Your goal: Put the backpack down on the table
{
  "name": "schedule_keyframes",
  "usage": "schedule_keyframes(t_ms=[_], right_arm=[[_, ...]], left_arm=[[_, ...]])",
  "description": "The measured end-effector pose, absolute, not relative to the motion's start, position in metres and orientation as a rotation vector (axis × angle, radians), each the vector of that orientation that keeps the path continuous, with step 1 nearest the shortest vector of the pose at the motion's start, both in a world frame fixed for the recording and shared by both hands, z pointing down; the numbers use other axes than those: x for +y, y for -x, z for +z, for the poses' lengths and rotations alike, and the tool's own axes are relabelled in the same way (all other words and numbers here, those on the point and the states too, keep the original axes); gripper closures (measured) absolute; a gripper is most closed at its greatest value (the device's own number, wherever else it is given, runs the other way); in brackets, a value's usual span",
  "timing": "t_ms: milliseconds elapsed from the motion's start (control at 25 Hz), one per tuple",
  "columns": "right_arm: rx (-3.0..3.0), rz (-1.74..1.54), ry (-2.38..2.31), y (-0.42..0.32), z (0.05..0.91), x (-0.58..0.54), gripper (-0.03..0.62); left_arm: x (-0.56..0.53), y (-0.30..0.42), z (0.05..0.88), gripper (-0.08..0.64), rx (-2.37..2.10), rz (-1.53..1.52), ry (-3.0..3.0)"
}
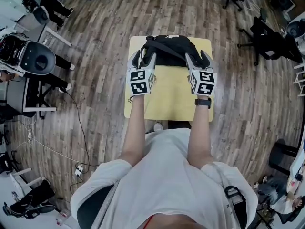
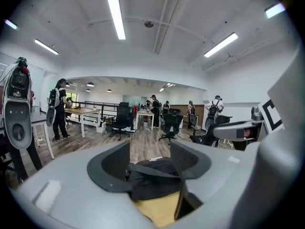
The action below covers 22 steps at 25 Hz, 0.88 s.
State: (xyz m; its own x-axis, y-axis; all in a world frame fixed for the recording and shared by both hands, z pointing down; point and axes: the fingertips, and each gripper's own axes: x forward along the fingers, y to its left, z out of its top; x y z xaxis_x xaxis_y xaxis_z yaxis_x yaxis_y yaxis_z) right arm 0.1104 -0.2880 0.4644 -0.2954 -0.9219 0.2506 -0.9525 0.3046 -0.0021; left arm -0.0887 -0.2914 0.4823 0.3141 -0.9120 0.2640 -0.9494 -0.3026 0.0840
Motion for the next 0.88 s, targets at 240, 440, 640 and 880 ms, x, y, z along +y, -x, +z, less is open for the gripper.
schedule_keyframes(t_ms=[240, 440, 640, 880], right_arm=[[-2.41, 0.126, -1.743, -0.099, 0.427, -0.268, 0.409], [-2.446, 0.04, -1.76, -0.087, 0.398, -0.251, 0.47], [-2.469, -0.033, -1.758, -0.072, 0.377, -0.236, 0.511], [-2.461, -0.073, -1.795, -0.064, 0.362, -0.221, 0.558]], left_arm=[[-0.272, 0.091, 0.434, 0.405, -1.781, 0.129, -2.451], [-0.256, 0.089, 0.41, 0.459, -1.78, 0.085, -2.49], [-0.242, 0.093, 0.398, 0.506, -1.781, 0.074, -2.525], [-0.231, 0.1, 0.382, 0.549, -1.793, 0.028, -2.55]])
